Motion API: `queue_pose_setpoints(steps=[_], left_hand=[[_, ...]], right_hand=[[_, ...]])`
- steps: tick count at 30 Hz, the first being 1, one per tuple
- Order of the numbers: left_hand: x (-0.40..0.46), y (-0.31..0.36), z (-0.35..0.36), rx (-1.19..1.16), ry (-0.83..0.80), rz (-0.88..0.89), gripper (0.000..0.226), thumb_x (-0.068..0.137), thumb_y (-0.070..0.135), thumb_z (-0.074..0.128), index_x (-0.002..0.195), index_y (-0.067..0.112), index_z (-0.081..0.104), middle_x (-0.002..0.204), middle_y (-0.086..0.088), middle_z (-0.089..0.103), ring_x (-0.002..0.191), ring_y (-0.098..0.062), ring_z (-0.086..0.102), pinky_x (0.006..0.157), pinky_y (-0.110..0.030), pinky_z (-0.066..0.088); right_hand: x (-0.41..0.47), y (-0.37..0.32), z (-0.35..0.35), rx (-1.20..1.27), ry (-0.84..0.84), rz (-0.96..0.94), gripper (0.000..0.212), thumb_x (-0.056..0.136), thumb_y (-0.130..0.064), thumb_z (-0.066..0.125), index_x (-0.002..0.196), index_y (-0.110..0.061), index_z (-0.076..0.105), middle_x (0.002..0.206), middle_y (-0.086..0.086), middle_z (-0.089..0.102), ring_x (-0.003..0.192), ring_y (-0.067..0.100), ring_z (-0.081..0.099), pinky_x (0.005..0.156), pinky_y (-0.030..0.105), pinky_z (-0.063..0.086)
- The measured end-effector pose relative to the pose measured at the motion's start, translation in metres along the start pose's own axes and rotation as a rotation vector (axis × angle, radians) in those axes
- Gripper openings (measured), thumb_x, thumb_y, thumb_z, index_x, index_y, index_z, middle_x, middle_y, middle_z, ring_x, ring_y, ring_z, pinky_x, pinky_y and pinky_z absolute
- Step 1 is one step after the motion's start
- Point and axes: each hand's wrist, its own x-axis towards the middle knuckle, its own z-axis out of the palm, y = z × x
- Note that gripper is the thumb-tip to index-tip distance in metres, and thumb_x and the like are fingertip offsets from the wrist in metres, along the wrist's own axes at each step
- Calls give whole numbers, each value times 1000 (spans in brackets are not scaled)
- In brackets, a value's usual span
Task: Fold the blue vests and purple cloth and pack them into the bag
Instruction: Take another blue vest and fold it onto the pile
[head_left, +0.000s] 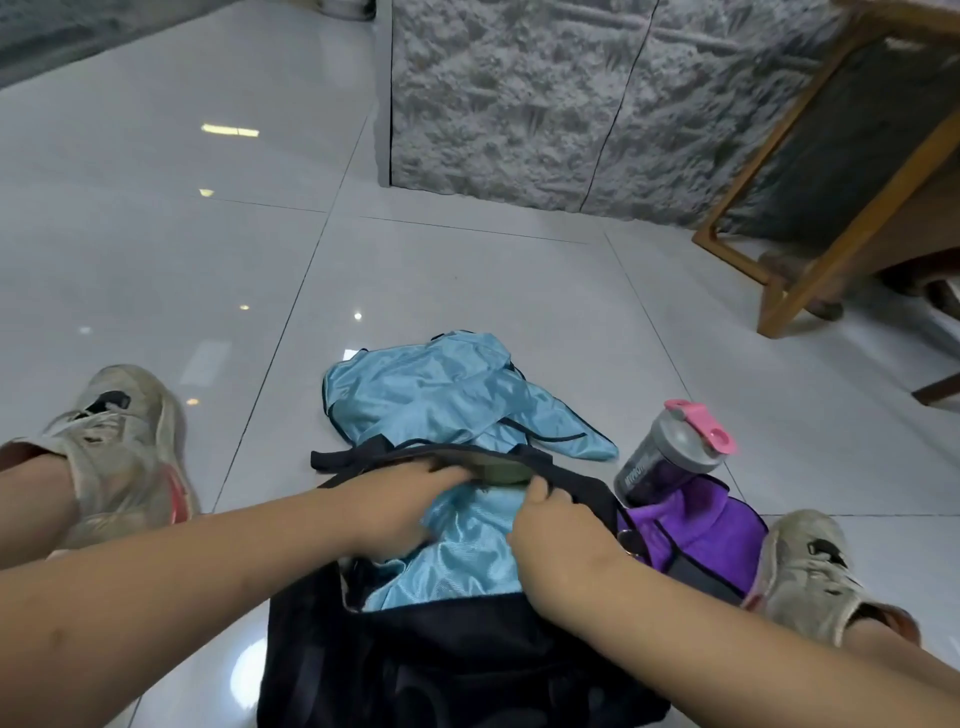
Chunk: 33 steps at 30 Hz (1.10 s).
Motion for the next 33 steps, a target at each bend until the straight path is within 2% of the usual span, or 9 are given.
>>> queue_pose_setpoints(steps=[4, 8, 12, 15, 22, 25, 27, 30, 33], left_hand=[[-11, 15, 20, 454, 42, 109, 56, 101, 44, 36, 155, 35, 25, 156, -5, 37, 139, -33, 39, 110, -53, 35], [-25, 23, 46, 571, -98, 63, 93, 97, 75, 10, 164, 12, -2, 172, -14, 5, 159, -37, 0, 123, -64, -1], [-33, 13, 62, 576, -146, 10, 111, 84, 90, 15, 161, 19, -21, 172, -11, -3, 156, -38, 5, 122, -61, 10], [-34, 7, 60, 519, -119, -9, 121, 67, 102, 0, 161, 27, -22, 171, -7, 2, 153, -37, 12, 119, -56, 16], [-32, 5, 57, 586, -101, 19, 113, 77, 96, 18, 155, 32, -34, 172, -9, -15, 157, -37, -9, 119, -63, -4], [-31, 8, 65, 622, -91, 100, 111, 88, 81, 32, 152, 24, -39, 167, -9, -32, 154, -34, -29, 117, -63, -21], [-32, 5, 68, 600, -77, 109, 107, 91, 75, 34, 153, 25, -37, 169, -9, -26, 155, -34, -25, 119, -61, -21], [-37, -4, 60, 514, -88, 50, 109, 85, 84, 35, 159, 29, -24, 172, -10, -2, 158, -37, -2, 123, -58, -3], [-41, -5, 49, 539, -166, 8, 119, 81, 86, 42, 160, 25, -23, 171, -11, 0, 157, -36, 3, 124, -53, 0]], right_hand=[[15, -6, 17, -84, 47, -214, 84, 102, -11, 54, 166, -8, -1, 166, 22, 16, 151, 40, 26, 121, 49, 33], [28, 6, 35, -97, -70, -300, 105, 100, -42, 65, 165, -6, -9, 173, 20, -9, 160, 37, -3, 130, 48, 11], [28, 14, 54, -42, -283, -176, 127, 93, -59, 68, 160, -7, -26, 173, 18, -15, 160, 31, 16, 127, 44, 24], [26, 19, 57, -53, -361, -120, 127, 94, -63, 64, 158, -2, -26, 170, 25, 15, 151, 33, 37, 123, 41, 30], [20, 13, 53, -45, -217, -154, 130, 90, -49, 75, 159, -1, -24, 170, 26, 4, 156, 34, 24, 125, 42, 25], [19, 1, 59, -70, -45, -326, 127, 91, -47, 74, 161, -4, -22, 171, 21, -15, 161, 33, -5, 127, 49, 12], [21, 3, 66, -94, -89, -329, 125, 93, -45, 73, 160, -4, -25, 171, 18, -22, 161, 31, -13, 129, 48, 7], [21, 15, 70, 18, -226, -193, 127, 93, -40, 75, 158, -5, -28, 172, 15, -18, 161, 30, 8, 128, 43, 20], [15, 17, 61, 16, -269, -155, 122, 96, -32, 73, 157, -3, -28, 172, 18, -19, 160, 32, 11, 126, 45, 24]])
